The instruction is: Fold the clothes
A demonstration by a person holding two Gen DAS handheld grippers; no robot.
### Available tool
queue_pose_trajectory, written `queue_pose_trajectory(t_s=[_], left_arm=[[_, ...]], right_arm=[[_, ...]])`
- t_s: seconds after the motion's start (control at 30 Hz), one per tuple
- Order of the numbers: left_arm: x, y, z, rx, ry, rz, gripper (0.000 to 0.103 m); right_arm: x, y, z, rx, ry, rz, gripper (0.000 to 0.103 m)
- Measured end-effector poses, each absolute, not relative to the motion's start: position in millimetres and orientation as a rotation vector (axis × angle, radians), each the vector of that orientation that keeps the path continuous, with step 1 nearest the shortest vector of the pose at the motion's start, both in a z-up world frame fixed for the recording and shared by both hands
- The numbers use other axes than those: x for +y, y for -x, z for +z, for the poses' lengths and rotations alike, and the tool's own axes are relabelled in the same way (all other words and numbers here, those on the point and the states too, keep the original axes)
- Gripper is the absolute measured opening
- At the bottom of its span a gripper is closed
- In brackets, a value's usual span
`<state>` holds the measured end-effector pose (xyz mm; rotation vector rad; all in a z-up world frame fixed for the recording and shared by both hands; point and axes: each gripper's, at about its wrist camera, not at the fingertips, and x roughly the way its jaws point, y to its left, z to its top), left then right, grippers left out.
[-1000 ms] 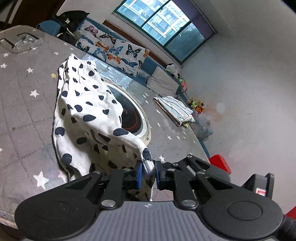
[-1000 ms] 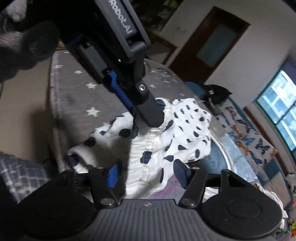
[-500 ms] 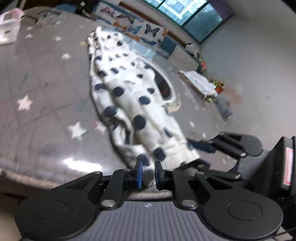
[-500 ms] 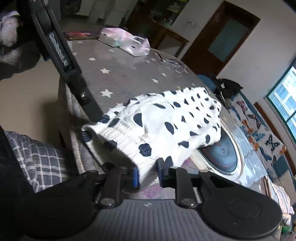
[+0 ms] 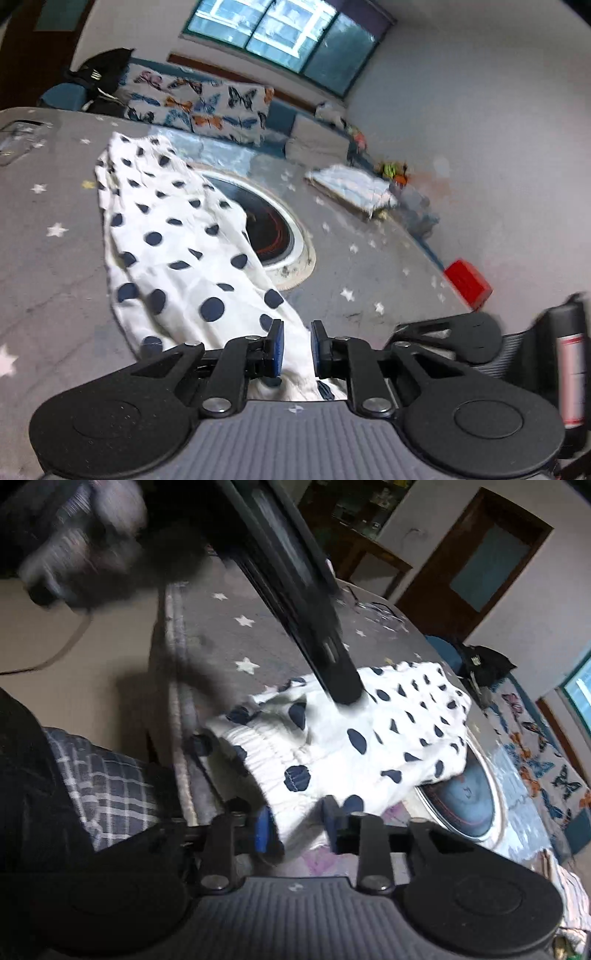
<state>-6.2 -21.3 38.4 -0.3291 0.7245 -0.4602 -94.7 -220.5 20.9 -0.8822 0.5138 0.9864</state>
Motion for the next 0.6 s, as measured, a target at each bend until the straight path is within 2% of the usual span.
queue_pose_trajectory(t_s=[0.23,0.33,0.47,0.6], left_arm=[[-20,-1,-6,0.867,0.3,-0.443,0.017],[-15,4,-3,0.854,0.312,-0.453,0.018],[-12,2,7,0.821,0.295,-0.448,0.024],[-9,0,10,0.814,0.281,-0.45,0.025]], right_arm=[[-247,66,48,0.63,0.675,1.022,0.04],[-254,44,62,0.671,0.564,1.015,0.042],[-253,5,76,0.734,0.39,1.049,0.045],[-250,-29,84,0.751,0.274,1.054,0.045]])
